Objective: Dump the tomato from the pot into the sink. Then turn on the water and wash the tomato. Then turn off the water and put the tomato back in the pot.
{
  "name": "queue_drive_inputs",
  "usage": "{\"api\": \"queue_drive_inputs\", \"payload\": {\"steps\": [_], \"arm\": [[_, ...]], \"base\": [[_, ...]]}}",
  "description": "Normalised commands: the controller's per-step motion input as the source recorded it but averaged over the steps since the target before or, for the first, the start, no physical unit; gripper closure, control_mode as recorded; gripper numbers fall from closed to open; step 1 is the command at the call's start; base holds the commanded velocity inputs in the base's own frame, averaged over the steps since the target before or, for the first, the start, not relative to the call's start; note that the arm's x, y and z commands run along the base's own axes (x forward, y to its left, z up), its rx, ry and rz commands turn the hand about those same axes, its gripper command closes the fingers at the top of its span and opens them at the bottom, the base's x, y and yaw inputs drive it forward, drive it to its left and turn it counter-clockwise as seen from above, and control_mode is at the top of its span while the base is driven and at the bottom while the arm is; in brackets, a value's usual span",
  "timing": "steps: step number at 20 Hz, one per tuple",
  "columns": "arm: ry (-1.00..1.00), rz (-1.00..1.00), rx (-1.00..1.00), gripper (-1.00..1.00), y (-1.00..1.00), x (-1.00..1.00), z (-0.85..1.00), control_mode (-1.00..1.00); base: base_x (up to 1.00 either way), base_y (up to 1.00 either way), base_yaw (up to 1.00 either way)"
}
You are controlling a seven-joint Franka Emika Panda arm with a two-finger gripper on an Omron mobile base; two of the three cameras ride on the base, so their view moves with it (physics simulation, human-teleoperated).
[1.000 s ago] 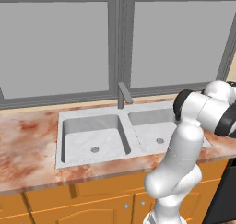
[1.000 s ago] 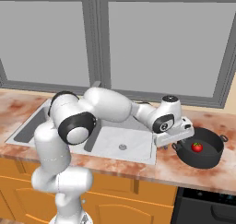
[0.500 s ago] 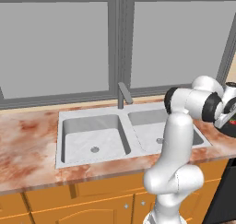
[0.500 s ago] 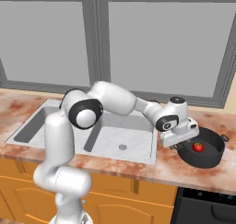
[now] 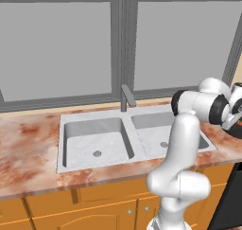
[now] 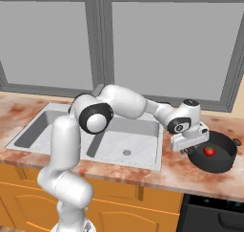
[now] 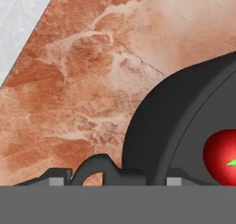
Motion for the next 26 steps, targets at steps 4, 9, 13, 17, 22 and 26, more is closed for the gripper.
{"api": "queue_drive_inputs", "payload": {"steps": [4,9,13,17,22,26], "arm": [[0.0,0.04,0.0,1.0,0.0,-0.01,0.07,-1.0],[0.0,0.1,-0.01,1.0,0.06,-0.02,0.54,-1.0],[0.01,0.12,-0.13,1.0,0.43,-0.04,0.37,-1.0],[0.01,0.1,-0.24,1.0,0.59,-0.22,0.07,-1.0],[0.0,0.13,-0.22,1.0,0.53,-0.26,0.03,-1.0],[0.01,0.24,-0.14,1.0,0.41,-0.31,0.16,-1.0]], "base": [[0.0,0.0,0.0],[0.0,0.0,0.0],[0.0,0.0,0.0],[0.0,0.0,0.0],[0.0,0.0,0.0],[0.0,0.0,0.0]]}}
